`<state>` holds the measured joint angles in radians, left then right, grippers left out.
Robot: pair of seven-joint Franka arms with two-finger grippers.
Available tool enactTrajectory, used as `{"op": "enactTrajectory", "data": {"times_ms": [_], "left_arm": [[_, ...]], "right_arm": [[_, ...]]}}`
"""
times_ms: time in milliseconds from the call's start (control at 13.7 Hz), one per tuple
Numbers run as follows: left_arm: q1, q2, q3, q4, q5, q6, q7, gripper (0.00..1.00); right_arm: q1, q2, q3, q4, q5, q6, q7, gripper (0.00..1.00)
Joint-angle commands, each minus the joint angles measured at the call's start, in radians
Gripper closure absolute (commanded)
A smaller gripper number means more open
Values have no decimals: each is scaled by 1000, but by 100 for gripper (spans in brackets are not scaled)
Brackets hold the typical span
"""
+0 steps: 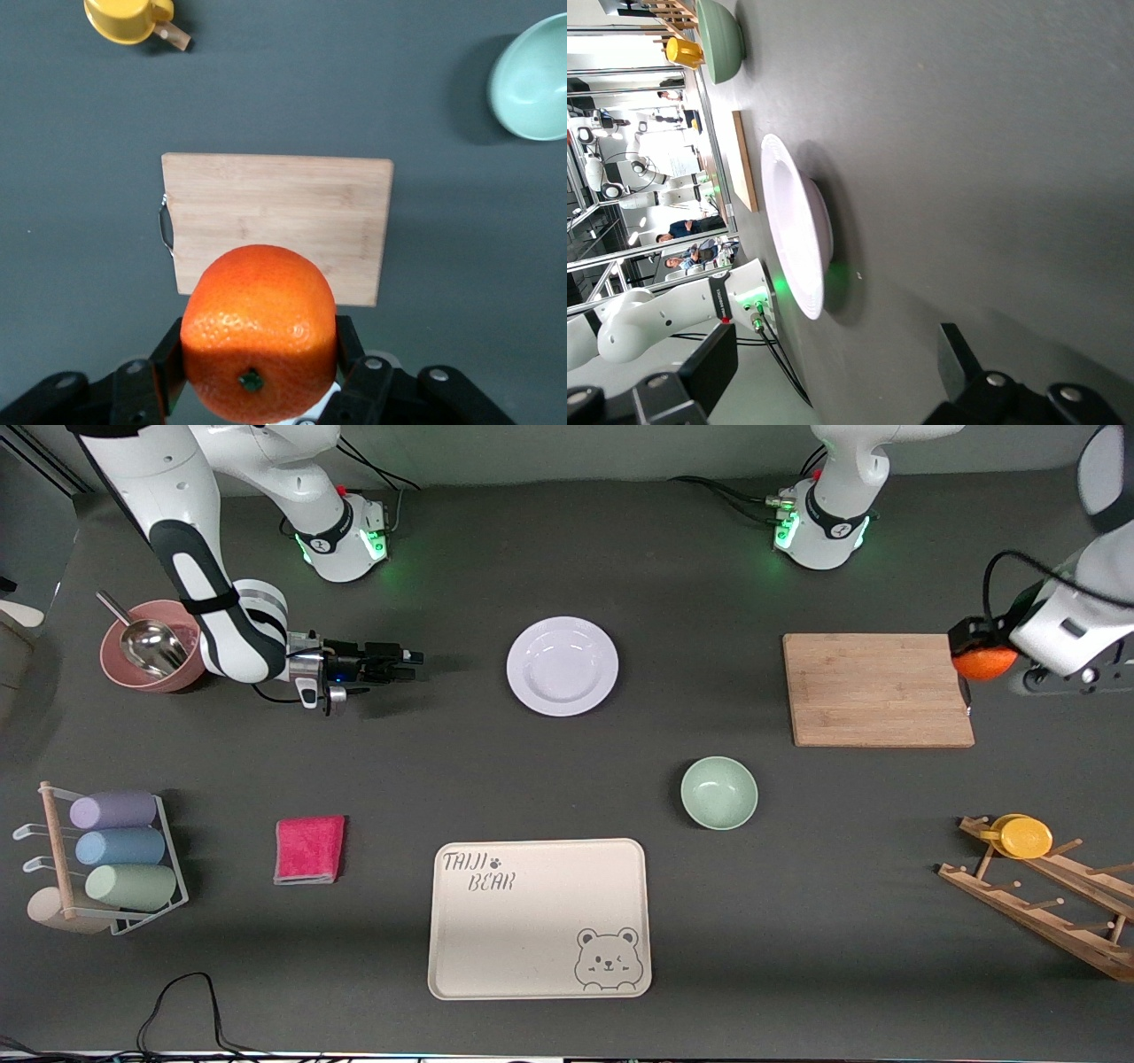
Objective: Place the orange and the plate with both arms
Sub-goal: 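Lift the orange with the left gripper while the right gripper nears the plate, then carry the orange with the left gripper over the white plate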
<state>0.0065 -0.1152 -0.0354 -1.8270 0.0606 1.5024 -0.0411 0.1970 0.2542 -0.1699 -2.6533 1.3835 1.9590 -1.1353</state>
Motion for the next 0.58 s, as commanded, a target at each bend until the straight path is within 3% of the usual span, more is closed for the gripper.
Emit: {"op": "enactTrajectory", "data": {"times_ms": [0, 291, 437, 510], "left_arm": [[-11, 48, -64, 92, -37, -53, -87, 100], [-13, 129, -332, 127, -116, 62, -461, 100], [-22, 246, -467, 205, -110, 108, -651, 100], [-63, 318, -501, 248, -93, 139, -756, 100]], "right_arm": [[4, 28, -3, 13, 32, -17, -44, 0], [1, 71, -3, 19, 32, -17, -113, 0], [-2, 79, -3, 21, 34, -17, -144, 0], [-2, 88, -5, 23, 41, -17, -165, 0]]}}
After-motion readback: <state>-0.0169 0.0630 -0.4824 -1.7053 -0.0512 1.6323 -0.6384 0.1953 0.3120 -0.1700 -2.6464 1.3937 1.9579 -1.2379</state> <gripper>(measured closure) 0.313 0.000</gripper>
